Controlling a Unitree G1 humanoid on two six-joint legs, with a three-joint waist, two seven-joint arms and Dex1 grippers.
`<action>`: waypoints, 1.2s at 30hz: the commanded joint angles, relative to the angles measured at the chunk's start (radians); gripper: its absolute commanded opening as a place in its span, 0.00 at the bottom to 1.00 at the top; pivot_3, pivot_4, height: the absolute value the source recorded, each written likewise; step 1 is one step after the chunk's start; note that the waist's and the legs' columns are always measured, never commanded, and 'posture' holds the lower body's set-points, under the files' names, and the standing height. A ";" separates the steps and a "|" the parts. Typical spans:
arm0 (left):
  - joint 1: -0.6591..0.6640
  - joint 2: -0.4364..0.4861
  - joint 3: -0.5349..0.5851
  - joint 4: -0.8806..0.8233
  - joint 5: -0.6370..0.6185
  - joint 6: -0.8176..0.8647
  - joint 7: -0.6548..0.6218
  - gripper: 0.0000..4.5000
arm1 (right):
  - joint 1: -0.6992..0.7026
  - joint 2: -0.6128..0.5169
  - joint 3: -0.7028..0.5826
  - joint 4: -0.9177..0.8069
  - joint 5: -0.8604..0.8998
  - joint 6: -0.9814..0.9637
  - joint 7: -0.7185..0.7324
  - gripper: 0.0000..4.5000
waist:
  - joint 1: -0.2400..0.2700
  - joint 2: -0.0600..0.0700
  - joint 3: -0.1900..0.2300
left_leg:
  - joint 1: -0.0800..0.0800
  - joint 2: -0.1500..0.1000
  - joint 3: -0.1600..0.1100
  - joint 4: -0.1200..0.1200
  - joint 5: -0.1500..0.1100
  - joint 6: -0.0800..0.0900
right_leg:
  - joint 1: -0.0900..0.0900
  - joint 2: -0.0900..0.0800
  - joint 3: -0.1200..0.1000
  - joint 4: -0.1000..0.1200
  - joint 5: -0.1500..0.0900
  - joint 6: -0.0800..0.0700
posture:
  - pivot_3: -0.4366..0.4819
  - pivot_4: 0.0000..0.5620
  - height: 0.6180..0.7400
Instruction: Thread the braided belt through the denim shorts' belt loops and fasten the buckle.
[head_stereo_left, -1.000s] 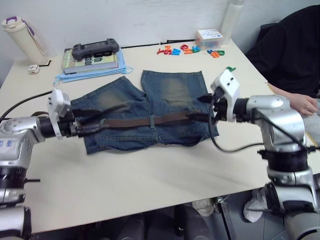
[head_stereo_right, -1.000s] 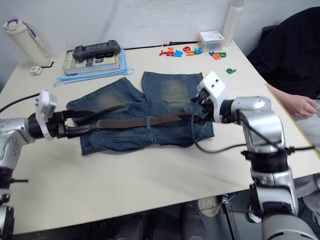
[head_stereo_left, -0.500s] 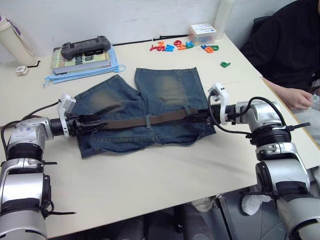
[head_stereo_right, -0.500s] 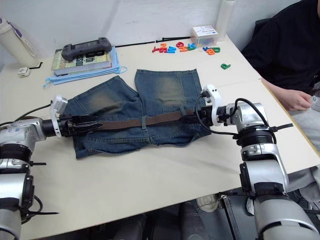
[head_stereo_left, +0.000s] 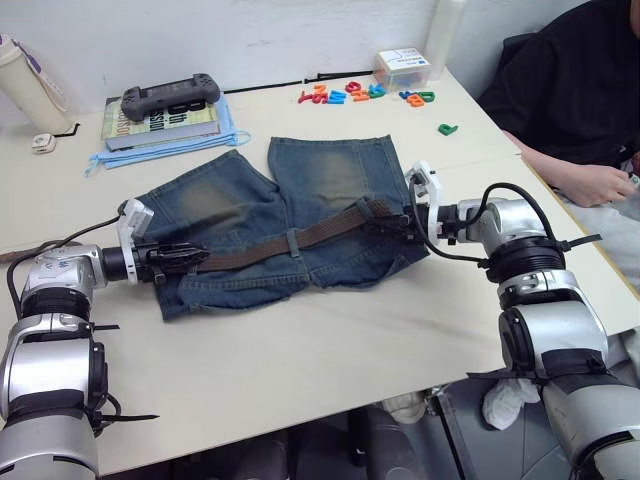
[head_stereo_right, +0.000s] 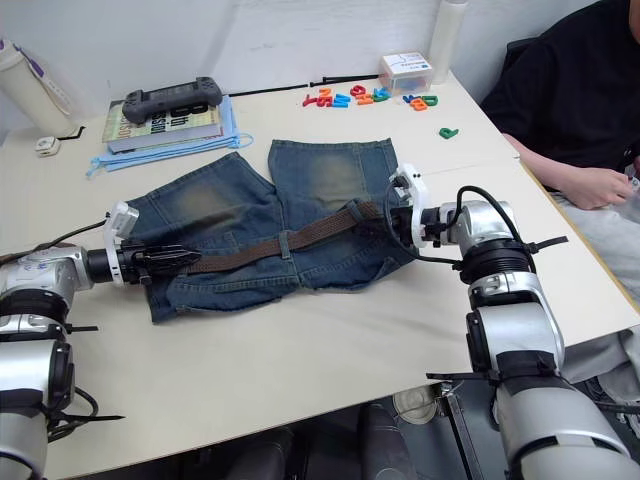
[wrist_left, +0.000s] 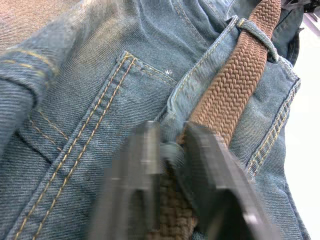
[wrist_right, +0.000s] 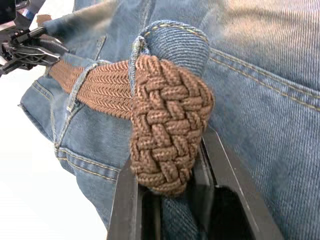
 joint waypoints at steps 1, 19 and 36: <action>-0.008 -0.014 0.049 -0.087 -0.031 -0.009 0.007 0.03 | 0.009 -0.024 -0.030 -0.128 0.051 -0.059 0.060 0.04 | 0.000 0.000 0.000 | 0.000 0.000 0.000 0.000 0.000 0.000 | 0.000 0.000 0.000 0.000 0.000 0.000 | 0.48 0.27 0.78; 0.895 -0.123 0.321 -1.267 -0.055 -0.492 0.159 0.03 | 0.772 -0.373 -0.037 -1.110 -0.132 -0.845 0.146 0.04 | 0.030 0.000 0.000 | 0.000 0.001 0.000 0.002 -0.002 0.000 | 0.001 0.000 -0.002 -0.006 0.000 0.000 | 0.48 0.27 0.78; 1.186 -0.073 0.262 -1.151 0.018 -0.736 0.156 0.37 | 0.897 -0.530 0.023 -1.105 -0.301 -0.736 0.039 0.30 | 0.077 0.002 0.000 | 0.020 0.003 0.003 0.001 -0.012 0.014 | 0.027 0.001 0.000 -0.018 0.002 0.001 | 0.48 0.27 0.78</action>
